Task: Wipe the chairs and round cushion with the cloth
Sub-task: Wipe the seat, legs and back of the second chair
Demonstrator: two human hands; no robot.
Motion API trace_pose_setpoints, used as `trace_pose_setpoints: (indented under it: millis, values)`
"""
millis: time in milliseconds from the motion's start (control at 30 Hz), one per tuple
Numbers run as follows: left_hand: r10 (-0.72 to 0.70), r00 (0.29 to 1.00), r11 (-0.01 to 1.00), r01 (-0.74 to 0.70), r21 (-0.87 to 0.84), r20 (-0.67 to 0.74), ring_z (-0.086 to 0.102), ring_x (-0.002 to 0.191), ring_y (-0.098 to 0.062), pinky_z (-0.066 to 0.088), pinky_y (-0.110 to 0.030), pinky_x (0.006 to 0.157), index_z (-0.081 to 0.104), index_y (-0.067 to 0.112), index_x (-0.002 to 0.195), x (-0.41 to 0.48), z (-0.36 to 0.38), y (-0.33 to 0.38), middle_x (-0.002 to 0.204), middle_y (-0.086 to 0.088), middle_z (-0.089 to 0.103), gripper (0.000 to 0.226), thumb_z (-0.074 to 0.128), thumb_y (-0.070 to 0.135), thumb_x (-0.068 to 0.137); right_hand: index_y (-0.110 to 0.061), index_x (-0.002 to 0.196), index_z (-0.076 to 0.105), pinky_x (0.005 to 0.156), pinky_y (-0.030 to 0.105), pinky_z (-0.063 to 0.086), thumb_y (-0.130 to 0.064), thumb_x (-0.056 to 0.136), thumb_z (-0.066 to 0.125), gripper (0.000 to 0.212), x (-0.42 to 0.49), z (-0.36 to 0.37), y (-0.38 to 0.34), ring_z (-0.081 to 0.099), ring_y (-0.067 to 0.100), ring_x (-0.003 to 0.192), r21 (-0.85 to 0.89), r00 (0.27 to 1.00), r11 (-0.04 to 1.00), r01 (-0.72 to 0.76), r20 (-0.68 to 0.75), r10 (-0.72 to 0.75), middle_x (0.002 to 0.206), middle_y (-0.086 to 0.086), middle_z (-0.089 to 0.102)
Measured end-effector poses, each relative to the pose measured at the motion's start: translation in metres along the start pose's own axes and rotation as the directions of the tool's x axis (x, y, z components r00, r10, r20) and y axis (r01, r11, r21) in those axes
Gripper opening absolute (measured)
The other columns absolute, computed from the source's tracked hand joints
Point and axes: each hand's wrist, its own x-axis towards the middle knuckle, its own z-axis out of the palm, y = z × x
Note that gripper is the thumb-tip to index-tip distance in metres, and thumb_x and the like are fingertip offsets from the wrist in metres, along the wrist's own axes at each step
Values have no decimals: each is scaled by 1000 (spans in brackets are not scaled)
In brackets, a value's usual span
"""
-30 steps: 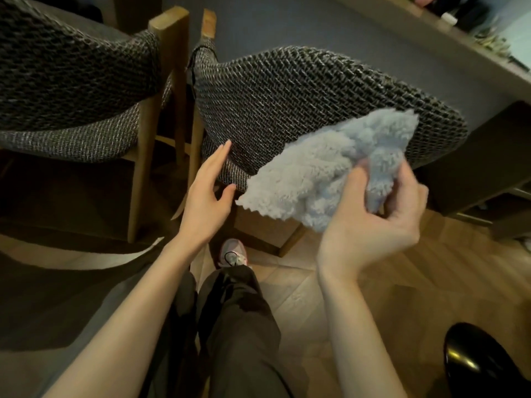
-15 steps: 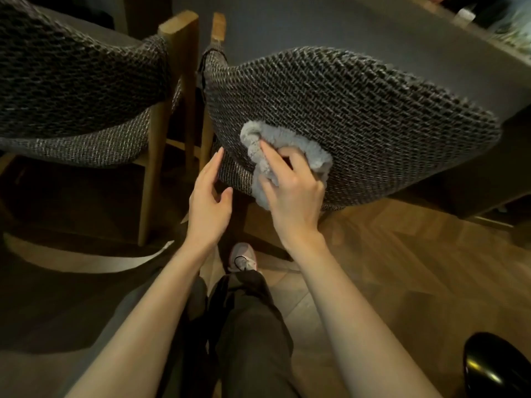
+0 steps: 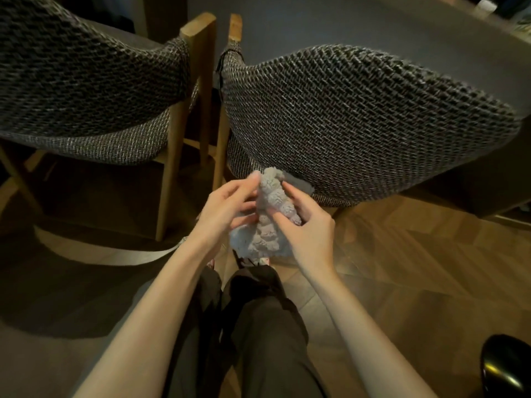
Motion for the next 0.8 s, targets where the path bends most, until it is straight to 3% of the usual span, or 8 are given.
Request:
trace_pose_setpoints:
  millis: [100,200,333,433,533,667,733,800]
  values:
    - [1,999,998,-4,59,44,66,103,-9,54,-28,85,68,22,110,-4,-1,-4,107,5,72,64,77,56,57,-18,129,51,87,24,53,0,88,65,48,-8,-9,-4,66,9,107,210,961,955,-207,226,159,113,-5,70]
    - [-13,1000,994,10,113,29,67,100,-6,53,-19,76,71,23,102,-4,-2,-10,102,7,73,43,81,41,64,-18,123,41,70,23,54,7,93,49,39,-9,-19,-7,69,12,93,223,891,910,-350,378,251,107,-12,71]
    - [108,974,992,-91,91,-197,70,92,-12,55,-21,71,72,21,96,-6,1,-10,96,0,74,14,72,27,83,-13,116,41,90,27,52,11,93,43,34,-7,-33,-17,64,9,109,170,956,967,-192,255,145,113,-3,70]
    - [451,749,886,-311,344,-486,63,90,-7,51,-26,77,71,14,89,-7,4,5,95,-4,66,18,70,32,85,-22,115,48,100,28,45,10,89,47,41,2,-49,-32,57,4,116,44,998,997,58,23,-59,122,-10,63]
    - [609,540,791,-468,394,-581,53,88,6,45,-16,78,69,10,86,1,24,27,97,4,52,14,71,24,85,-30,126,46,103,34,44,0,90,52,47,15,-62,-46,51,1,118,-134,975,971,197,-76,-208,125,-15,57]
    - [644,591,750,-614,246,-486,43,128,-21,38,-38,107,59,31,105,20,65,44,131,-8,42,22,66,17,88,-47,143,27,91,38,51,-12,93,54,68,28,-66,-64,58,6,103,-322,921,886,335,-86,-379,112,-15,60]
    - [657,639,754,-575,317,-401,28,138,-20,27,-34,114,52,24,126,29,80,43,146,-10,28,32,56,24,94,-53,146,11,83,33,55,-21,94,55,76,34,-65,-70,62,3,90,-419,900,835,356,-89,-428,104,-17,63]
    - [664,673,747,-569,346,-327,16,143,-20,21,-36,116,27,38,138,35,84,37,154,-8,14,45,46,32,98,-50,148,5,77,31,57,-27,95,56,78,40,-63,-75,64,1,81,-446,890,827,343,-128,-438,93,-16,67]
